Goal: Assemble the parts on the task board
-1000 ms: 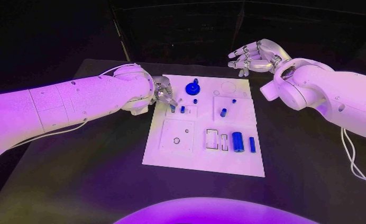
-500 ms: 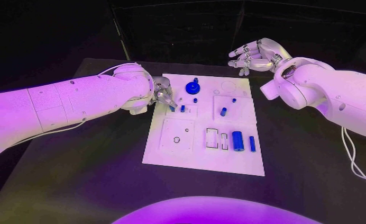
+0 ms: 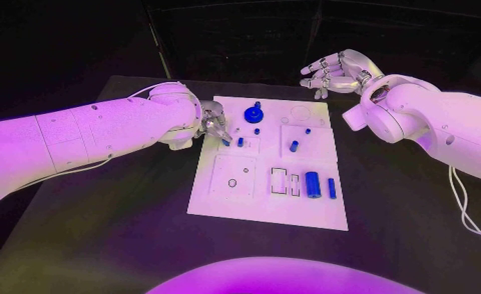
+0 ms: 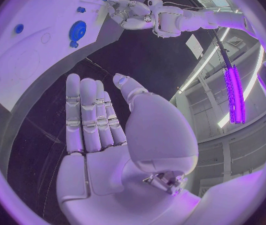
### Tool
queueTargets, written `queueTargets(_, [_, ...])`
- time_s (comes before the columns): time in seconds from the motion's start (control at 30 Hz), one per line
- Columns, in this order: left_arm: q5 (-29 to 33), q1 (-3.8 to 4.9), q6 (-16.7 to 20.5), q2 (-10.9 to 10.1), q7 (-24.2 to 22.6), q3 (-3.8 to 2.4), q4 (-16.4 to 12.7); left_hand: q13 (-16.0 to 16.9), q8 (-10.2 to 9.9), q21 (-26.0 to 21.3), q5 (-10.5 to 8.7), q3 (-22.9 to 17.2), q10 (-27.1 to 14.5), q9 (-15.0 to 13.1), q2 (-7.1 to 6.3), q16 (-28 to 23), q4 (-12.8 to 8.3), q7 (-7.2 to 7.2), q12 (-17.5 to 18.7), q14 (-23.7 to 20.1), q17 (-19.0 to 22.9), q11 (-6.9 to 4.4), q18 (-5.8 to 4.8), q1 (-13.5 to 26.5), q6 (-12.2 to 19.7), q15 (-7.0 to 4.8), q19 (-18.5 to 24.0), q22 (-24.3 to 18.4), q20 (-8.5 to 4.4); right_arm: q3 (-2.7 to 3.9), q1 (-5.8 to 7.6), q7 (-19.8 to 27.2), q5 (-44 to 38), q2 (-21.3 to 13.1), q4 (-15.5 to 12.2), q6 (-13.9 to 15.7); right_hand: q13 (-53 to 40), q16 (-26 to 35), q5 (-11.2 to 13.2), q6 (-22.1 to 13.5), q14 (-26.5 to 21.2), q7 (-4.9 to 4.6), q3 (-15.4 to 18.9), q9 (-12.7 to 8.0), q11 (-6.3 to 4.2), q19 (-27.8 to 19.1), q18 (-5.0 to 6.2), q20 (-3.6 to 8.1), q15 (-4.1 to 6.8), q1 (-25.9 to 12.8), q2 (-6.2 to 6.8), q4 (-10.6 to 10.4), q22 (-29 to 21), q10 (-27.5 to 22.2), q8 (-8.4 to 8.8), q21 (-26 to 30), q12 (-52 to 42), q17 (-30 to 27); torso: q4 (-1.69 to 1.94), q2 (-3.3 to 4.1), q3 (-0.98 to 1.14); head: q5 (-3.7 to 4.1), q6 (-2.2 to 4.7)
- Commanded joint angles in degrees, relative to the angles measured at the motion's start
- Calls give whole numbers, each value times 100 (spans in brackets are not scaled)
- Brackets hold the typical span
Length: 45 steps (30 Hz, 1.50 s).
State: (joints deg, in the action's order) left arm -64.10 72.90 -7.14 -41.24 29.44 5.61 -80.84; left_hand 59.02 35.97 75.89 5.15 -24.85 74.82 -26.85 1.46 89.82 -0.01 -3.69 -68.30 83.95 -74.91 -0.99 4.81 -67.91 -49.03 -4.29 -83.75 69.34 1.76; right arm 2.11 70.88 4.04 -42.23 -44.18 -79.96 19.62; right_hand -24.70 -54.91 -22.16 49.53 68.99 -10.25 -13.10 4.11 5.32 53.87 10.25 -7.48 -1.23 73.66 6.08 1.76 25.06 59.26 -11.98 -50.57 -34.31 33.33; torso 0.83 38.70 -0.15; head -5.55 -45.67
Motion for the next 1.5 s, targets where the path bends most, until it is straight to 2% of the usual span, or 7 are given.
queueTargets(0.03, [-68, -6, -175, -9, 25, 7, 10, 2, 25, 18, 20, -573, 28, -577, 30, 18, -530, 35, -11, 605, -1509, -5, -61, 8, -12, -33, -38, 1, -21, 4, 10, 43, -7, 0, -10, -28, 7, -19, -34, -30, -38, 2, -9, 8, -6, 1, 22, -1, 4, -4, -60, -39, -7, -17, -22, 26, 19, -6, -1, -1, 2, 6, -6])
queueTargets(0.53, [-66, -5, -258, 25, 37, 7, 18, 13, 69, 21, 15, -648, 48, -604, 17, 18, -494, 48, -23, 605, -1509, -13, -63, 112, -48, -38, -40, 11, -24, 4, 10, 44, -7, -7, -16, -26, 7, -19, -34, -30, -38, 2, -9, 8, -6, 1, 22, -1, 4, -4, -60, -39, -7, -17, -22, 26, 19, -6, 0, 1, 1, 19, -18])
queueTargets(0.9, [-64, -2, -250, 95, 40, 7, 90, -7, 152, 37, -3, -649, 68, -664, -58, 18, -421, 94, -21, 605, -1509, -46, -68, 290, -117, -64, -50, 45, -44, 4, 10, 44, -7, -7, -16, -30, 25, -29, -35, -34, -36, 4, -4, 9, -8, 7, 23, 0, 6, 7, -60, -49, -9, -13, -37, 30, 15, -20, -3, -3, 5, 34, -34])
queueTargets(1.5, [-64, 3, -265, 217, 45, 7, 296, 8, 263, 63, -28, -367, 104, -770, -119, 18, -206, 162, -46, 605, -1509, -101, -77, 566, -212, -112, -67, 96, -90, 4, 11, 48, -7, -5, -16, -30, 25, -29, -35, -34, -36, 4, -4, 9, -8, 7, 23, 0, 6, 7, -60, -49, -9, -13, -37, 30, 15, -20, 2, 0, 2, 57, -46])
